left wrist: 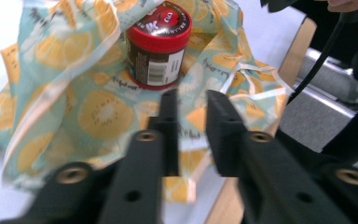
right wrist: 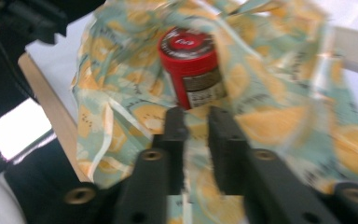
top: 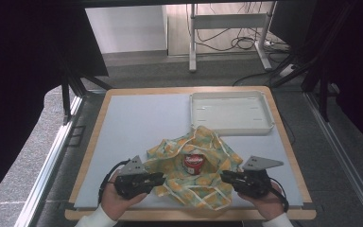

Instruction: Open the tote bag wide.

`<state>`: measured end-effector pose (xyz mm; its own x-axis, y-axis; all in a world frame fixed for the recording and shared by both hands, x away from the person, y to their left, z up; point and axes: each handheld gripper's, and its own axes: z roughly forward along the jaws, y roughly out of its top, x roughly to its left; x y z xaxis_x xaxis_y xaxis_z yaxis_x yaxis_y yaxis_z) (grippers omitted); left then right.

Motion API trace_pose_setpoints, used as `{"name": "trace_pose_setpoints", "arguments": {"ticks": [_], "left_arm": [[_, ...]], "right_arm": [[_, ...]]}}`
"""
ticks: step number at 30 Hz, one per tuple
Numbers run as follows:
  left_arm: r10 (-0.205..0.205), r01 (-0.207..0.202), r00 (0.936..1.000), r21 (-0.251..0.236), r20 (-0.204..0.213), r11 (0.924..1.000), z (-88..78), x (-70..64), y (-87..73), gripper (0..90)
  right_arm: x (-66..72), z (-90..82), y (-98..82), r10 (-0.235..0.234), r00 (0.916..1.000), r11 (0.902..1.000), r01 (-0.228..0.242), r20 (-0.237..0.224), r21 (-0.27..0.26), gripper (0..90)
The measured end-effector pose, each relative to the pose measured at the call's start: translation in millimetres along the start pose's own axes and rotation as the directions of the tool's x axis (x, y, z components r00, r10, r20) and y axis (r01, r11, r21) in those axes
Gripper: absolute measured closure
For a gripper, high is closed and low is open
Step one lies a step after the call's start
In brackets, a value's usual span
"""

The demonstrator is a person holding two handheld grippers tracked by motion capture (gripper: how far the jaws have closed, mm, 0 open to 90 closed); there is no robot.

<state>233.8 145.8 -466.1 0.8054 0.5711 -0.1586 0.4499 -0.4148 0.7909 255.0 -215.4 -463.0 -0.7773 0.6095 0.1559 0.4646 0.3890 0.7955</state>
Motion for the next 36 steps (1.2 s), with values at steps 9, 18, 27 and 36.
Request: {"name": "trace_pose_setpoints", "arguments": {"ticks": [9,18,27,36], "left_arm": [[-0.031,0.035,0.9987,0.086,-0.040,0.9956,47.3,26.9,32.0,89.3],[-0.065,0.073,0.9952,0.104,-0.072,0.9919,72.1,46.8,36.6,90.0],[-0.084,0.099,0.9902,0.141,-0.112,0.9850,106.5,74.6,52.6,90.0],[-0.140,0.161,0.9803,0.147,-0.139,0.9760,125.4,97.1,51.2,90.0]], "right_arm": [[-3.1,51.8,20.7,-0.054,0.9982,0.9883,0.050,0.027,0.144,89.1],[-6.5,64.8,17.6,-0.065,0.9975,0.9797,0.059,0.028,0.191,89.1],[-6.6,74.9,3.1,-0.064,0.9979,0.9652,0.061,0.005,0.254,89.2],[0.3,69.6,-7.8,-0.055,0.9968,0.9619,0.068,-0.059,0.265,89.2]]}}
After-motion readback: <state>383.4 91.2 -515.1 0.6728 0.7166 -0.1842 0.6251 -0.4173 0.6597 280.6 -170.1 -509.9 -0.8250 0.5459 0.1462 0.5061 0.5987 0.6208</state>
